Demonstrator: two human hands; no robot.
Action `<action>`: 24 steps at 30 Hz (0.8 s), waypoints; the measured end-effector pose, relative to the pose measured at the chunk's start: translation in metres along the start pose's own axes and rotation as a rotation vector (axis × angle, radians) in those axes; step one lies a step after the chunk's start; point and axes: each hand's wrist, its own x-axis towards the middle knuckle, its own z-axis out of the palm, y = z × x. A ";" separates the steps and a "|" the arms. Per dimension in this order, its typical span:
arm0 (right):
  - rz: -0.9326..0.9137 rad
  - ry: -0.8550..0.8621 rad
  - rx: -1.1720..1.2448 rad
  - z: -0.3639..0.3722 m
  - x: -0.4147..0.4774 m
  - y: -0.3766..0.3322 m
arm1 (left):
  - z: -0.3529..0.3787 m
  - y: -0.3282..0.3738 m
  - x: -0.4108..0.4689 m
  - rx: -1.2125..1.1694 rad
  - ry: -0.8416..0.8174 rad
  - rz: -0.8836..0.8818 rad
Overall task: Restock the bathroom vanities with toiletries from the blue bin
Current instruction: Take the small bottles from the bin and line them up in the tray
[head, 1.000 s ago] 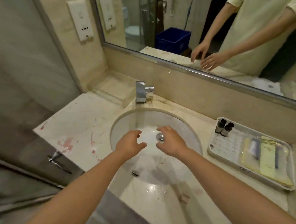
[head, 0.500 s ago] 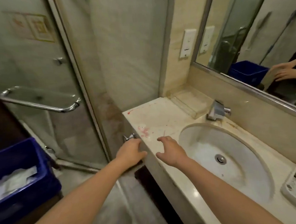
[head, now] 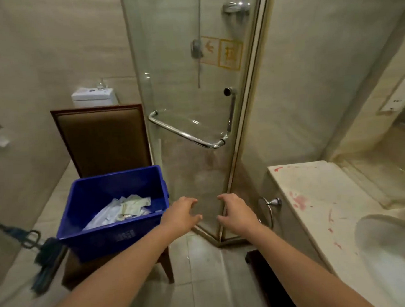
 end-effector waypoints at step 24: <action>-0.526 -0.291 -0.074 0.107 0.178 -0.204 | -0.094 -0.206 -0.010 -0.169 0.304 -0.552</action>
